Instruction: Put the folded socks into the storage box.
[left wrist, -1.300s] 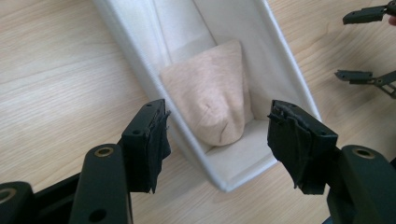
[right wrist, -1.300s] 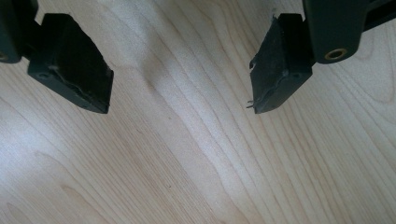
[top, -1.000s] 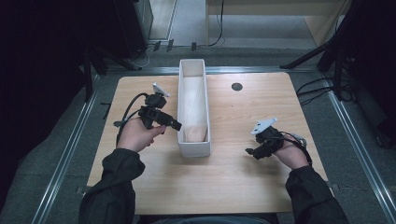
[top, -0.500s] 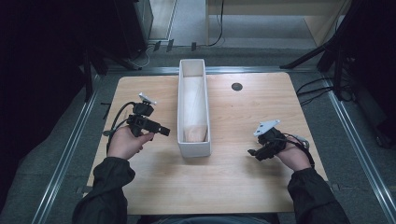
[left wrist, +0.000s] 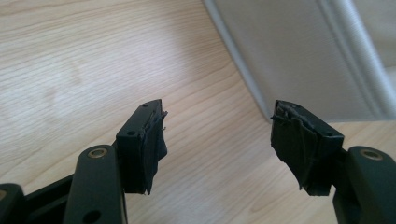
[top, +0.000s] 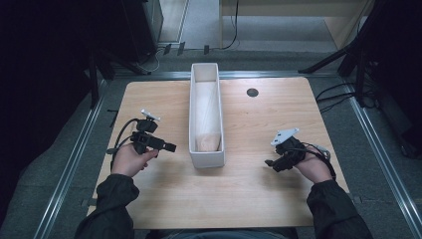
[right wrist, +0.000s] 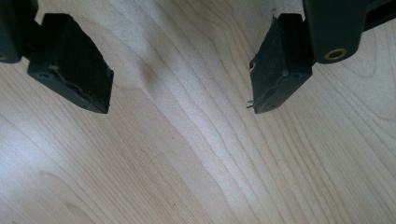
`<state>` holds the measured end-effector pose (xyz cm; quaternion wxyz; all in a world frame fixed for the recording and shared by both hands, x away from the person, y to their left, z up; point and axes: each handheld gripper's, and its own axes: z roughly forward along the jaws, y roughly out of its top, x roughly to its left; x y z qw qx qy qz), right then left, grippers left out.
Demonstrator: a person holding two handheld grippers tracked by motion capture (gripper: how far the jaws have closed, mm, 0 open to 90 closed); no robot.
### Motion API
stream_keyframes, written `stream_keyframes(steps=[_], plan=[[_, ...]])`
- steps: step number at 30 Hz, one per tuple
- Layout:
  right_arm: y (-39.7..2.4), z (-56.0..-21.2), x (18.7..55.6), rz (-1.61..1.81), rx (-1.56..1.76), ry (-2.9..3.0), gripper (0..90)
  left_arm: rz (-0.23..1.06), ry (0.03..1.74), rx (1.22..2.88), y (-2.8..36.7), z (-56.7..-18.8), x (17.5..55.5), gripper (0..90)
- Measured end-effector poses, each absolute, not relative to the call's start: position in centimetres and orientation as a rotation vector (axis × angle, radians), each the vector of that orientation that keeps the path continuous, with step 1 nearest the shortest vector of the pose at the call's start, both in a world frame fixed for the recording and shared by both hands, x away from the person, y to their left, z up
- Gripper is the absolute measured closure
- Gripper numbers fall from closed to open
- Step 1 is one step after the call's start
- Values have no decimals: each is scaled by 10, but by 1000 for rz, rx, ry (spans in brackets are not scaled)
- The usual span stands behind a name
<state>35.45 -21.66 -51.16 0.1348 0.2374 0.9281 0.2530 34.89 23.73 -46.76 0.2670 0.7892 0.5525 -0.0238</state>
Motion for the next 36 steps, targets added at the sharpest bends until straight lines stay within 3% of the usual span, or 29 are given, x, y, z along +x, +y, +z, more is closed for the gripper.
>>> stream_keyframes(steps=[36], plan=[[-212,-511,357,740,667,2699,213,16,1562,2053,292,-498,328,346]])
